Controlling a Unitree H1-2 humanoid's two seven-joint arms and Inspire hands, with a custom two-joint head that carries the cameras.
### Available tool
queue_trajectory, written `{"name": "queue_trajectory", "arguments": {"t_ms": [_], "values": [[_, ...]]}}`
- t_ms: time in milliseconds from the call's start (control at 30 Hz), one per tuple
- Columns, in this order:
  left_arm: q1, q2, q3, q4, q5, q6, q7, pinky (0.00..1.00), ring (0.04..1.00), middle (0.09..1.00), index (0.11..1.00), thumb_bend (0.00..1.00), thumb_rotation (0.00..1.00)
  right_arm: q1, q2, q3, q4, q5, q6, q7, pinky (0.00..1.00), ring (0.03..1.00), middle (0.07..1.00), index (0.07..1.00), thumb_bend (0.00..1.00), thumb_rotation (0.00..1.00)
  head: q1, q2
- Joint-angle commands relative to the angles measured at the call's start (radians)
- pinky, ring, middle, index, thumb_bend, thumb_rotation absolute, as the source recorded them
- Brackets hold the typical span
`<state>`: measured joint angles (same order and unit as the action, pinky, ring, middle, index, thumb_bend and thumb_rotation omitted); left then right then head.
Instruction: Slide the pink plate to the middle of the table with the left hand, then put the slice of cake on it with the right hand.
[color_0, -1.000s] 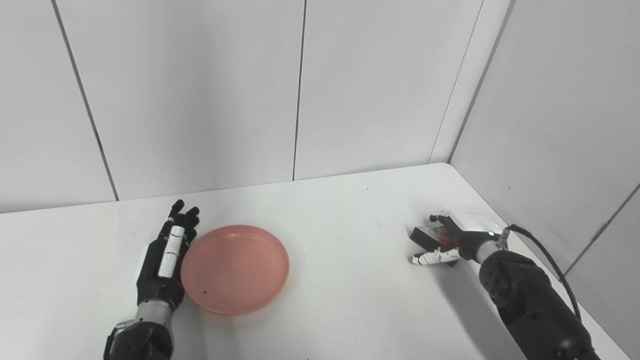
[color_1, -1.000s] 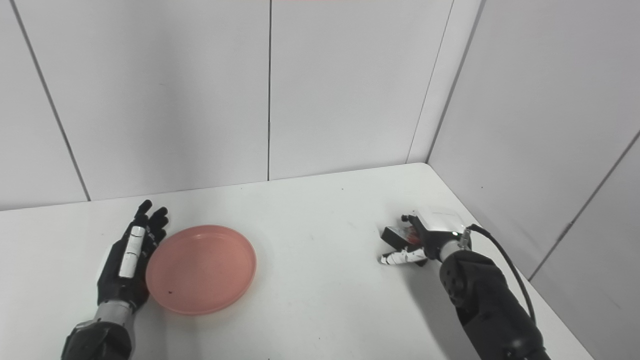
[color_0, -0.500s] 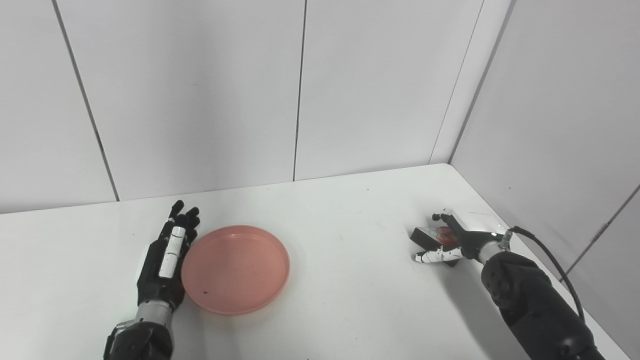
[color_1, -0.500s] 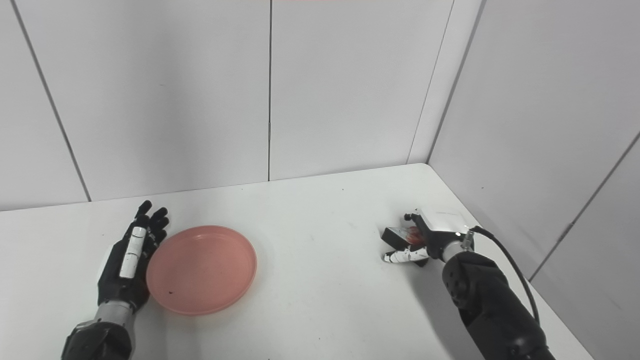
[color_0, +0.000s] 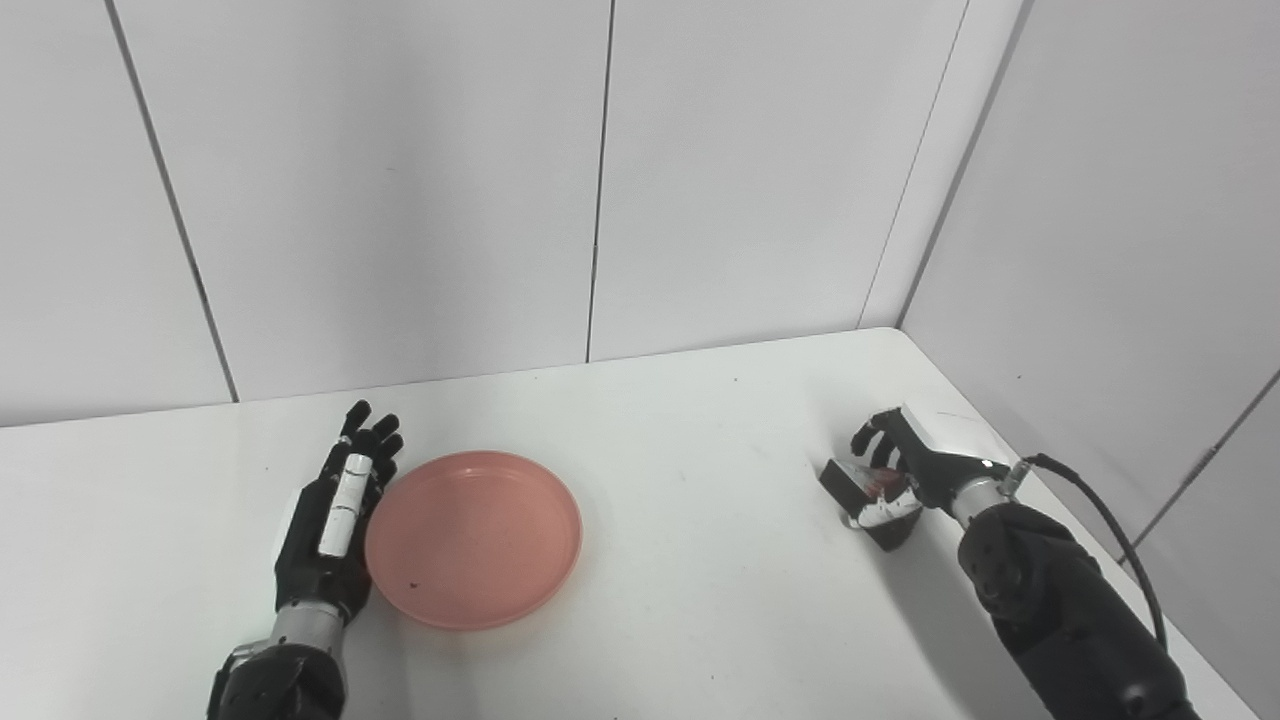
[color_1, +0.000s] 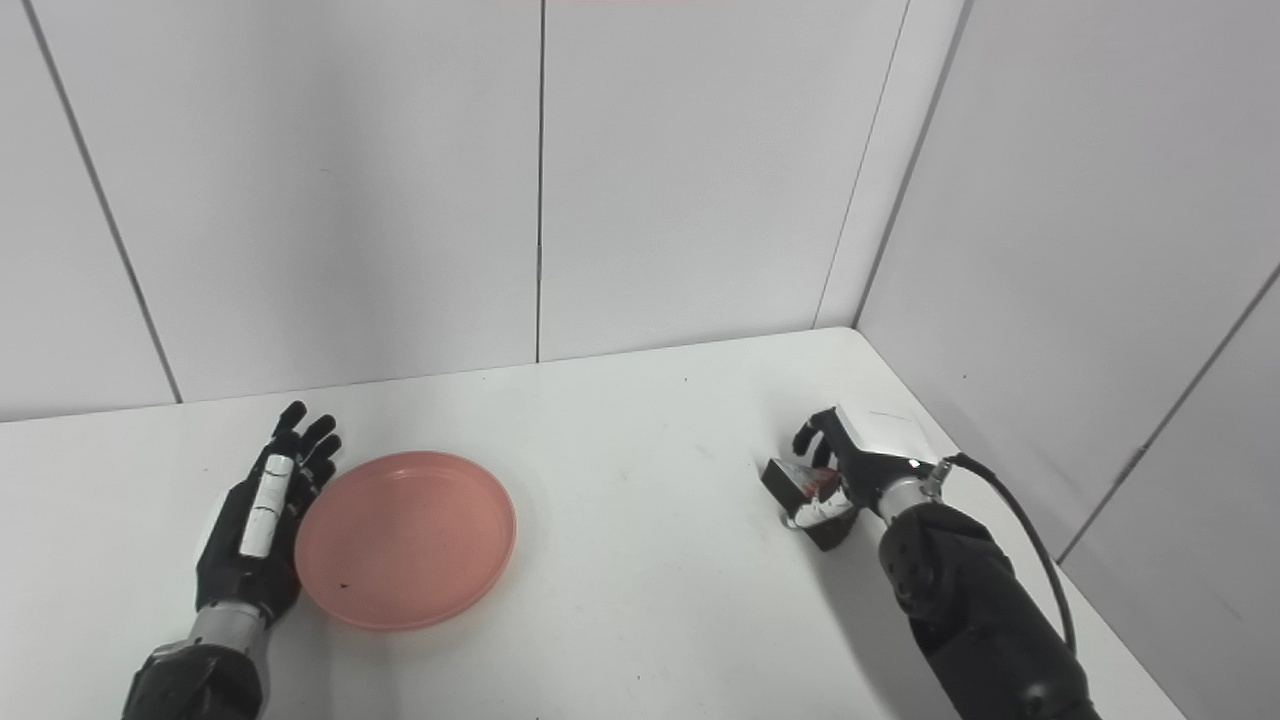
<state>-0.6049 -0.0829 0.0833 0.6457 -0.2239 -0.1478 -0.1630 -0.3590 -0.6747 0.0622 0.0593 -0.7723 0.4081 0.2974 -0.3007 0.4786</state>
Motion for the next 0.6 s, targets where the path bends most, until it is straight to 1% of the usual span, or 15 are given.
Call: {"name": "queue_trajectory", "arguments": {"t_ms": [0, 67, 167, 233, 267, 300, 333, 367, 400, 467, 567], "values": [[0.043, -0.004, 0.0, 0.029, -0.008, 0.071, 0.005, 1.0, 0.947, 0.921, 0.945, 0.9, 0.72, -0.029, -0.056, -0.001, -0.03, -0.023, 0.034, 0.02, 0.38, 0.456, 0.529, 0.583, 0.87, 0.06, 0.002, 0.003], [0.043, -0.003, 0.0, 0.028, -0.008, 0.072, 0.004, 1.0, 0.952, 0.922, 0.944, 0.91, 0.72, -0.03, -0.063, 0.003, -0.031, -0.031, 0.041, 0.032, 0.34, 0.425, 0.507, 0.575, 0.88, 0.07, 0.002, 0.003], [0.044, -0.002, 0.001, 0.028, -0.008, 0.074, 0.002, 1.0, 0.952, 0.92, 0.941, 0.9, 0.72, -0.027, -0.07, 0.005, -0.025, -0.033, 0.041, 0.032, 0.32, 0.4, 0.49, 0.578, 0.89, 0.09, 0.002, 0.006], [0.043, -0.001, 0.001, 0.03, -0.007, 0.073, 0.0, 1.0, 0.951, 0.92, 0.942, 0.9, 0.72, -0.026, -0.071, 0.004, -0.024, -0.029, 0.041, 0.033, 0.32, 0.396, 0.482, 0.58, 0.89, 0.1, 0.003, 0.006], [0.043, -0.001, 0.001, 0.031, -0.006, 0.072, 0.0, 1.0, 0.951, 0.92, 0.941, 0.91, 0.72, -0.024, -0.071, 0.004, -0.026, -0.029, 0.043, 0.036, 0.31, 0.393, 0.481, 0.581, 0.73, 0.05, 0.003, 0.006], [0.043, 0.0, -0.001, 0.032, -0.004, 0.071, -0.001, 1.0, 0.951, 0.92, 0.942, 0.91, 0.72, -0.023, -0.07, 0.004, -0.029, -0.029, 0.046, 0.038, 0.31, 0.39, 0.48, 0.581, 0.66, 0.03, 0.003, 0.006], [0.042, 0.001, -0.002, 0.034, -0.002, 0.07, -0.002, 1.0, 0.952, 0.921, 0.944, 0.9, 0.73, -0.022, -0.069, 0.003, -0.03, -0.028, 0.046, 0.038, 0.3, 0.38, 0.479, 0.583, 0.61, 0.01, 0.003, 0.006], [0.042, 0.002, -0.003, 0.035, -0.002, 0.071, -0.003, 1.0, 0.954, 0.924, 0.947, 0.89, 0.73, -0.021, -0.067, 0.0, -0.03, -0.024, 0.044, 0.034, 0.29, 0.362, 0.477, 0.562, 0.58, 0.0, 0.003, 0.006], [0.042, 0.003, -0.003, 0.034, -0.002, 0.071, -0.005, 1.0, 0.955, 0.927, 0.949, 0.89, 0.73, -0.02, -0.064, -0.004, -0.027, -0.018, 0.039, 0.026, 0.25, 0.327, 0.475, 0.512, 0.55, 0.0, 0.003, 0.006], [0.044, 0.003, -0.004, 0.031, -0.002, 0.073, -0.006, 1.0, 0.954, 0.928, 0.948, 0.89, 0.73, -0.019, -0.06, -0.011, -0.022, -0.006, 0.025, 0.009, 0.23, 0.306, 0.473, 0.495, 0.54, 0.0, 0.003, 0.006], [0.042, 0.0, 0.0, 0.035, -0.008, 0.072, -0.007, 1.0, 0.957, 0.932, 0.948, 0.89, 0.72, -0.016, -0.051, -0.027, -0.024, 0.023, -0.004, -0.022, 0.24, 0.317, 0.434, 0.504, 0.53, 0.0, 0.006, 0.006]]}}
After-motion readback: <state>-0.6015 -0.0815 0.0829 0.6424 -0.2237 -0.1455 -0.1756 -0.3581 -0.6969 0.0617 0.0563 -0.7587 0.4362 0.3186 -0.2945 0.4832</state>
